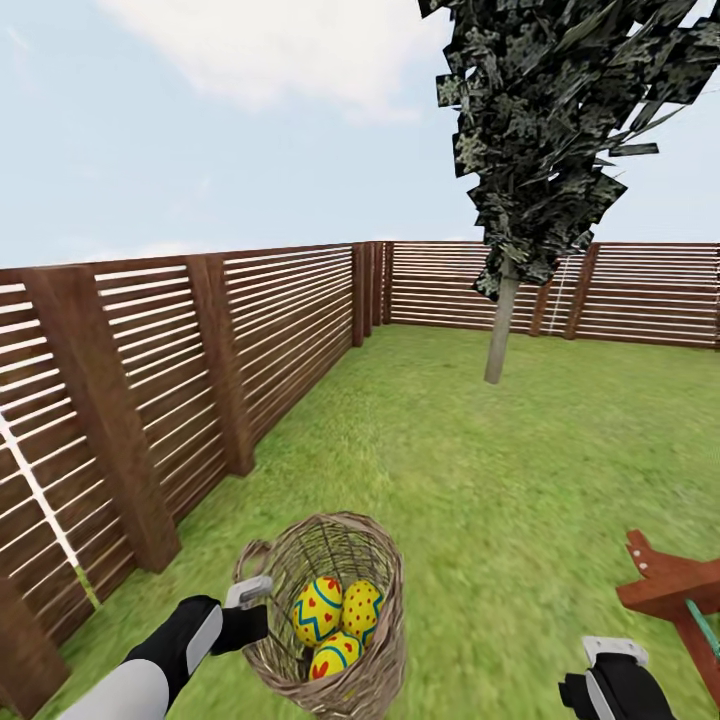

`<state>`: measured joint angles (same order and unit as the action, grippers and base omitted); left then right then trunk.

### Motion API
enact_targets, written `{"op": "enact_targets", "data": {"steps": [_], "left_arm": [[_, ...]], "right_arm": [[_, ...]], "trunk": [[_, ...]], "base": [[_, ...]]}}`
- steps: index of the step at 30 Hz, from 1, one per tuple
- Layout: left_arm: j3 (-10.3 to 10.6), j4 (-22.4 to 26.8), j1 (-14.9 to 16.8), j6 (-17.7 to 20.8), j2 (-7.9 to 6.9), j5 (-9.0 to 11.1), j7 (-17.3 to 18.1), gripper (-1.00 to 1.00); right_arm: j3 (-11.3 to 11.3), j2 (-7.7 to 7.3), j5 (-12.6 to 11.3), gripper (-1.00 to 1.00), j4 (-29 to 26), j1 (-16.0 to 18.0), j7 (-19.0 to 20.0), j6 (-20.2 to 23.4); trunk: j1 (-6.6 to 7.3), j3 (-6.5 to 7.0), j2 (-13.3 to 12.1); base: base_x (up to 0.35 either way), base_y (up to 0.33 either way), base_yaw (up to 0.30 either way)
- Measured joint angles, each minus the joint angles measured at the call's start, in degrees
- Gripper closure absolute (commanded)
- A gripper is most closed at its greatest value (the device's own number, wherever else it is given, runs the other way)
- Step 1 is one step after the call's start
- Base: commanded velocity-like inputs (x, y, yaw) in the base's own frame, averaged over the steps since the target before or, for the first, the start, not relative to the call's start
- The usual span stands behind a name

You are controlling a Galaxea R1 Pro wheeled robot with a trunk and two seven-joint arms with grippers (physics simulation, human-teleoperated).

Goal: Take the three Easter eggs out of the wicker basket on the lawn in the garden, then place them on the lawn next to a single tree (choose any tree) so that all three eggs are next to the same tree and none are left in the basket.

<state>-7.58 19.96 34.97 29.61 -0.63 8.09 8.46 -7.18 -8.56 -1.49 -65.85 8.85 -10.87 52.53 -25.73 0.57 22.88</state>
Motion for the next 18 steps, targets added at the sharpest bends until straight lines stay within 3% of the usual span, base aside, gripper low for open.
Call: {"op": "enact_targets", "data": {"steps": [8, 18], "left_arm": [[-0.04, -0.03, 0.01, 0.0, 0.01, 0.18, 0.0, 1.0], [-0.07, 0.04, -0.01, 0.03, 0.0, 0.31, 0.01, 1.0]], "right_arm": [[-0.06, -0.05, -0.01, -1.0, 0.04, 0.0, 0.0, 0.05], [-0.05, -0.05, -0.01, -1.0, 0.04, 0.01, 0.0, 0.04]], "trunk": [[0.0, -0.01, 0.0], [0.0, -0.04, 0.0]], "base": [[0.33, 0.0, -0.266], [0.33, 0.0, -0.018]]}}
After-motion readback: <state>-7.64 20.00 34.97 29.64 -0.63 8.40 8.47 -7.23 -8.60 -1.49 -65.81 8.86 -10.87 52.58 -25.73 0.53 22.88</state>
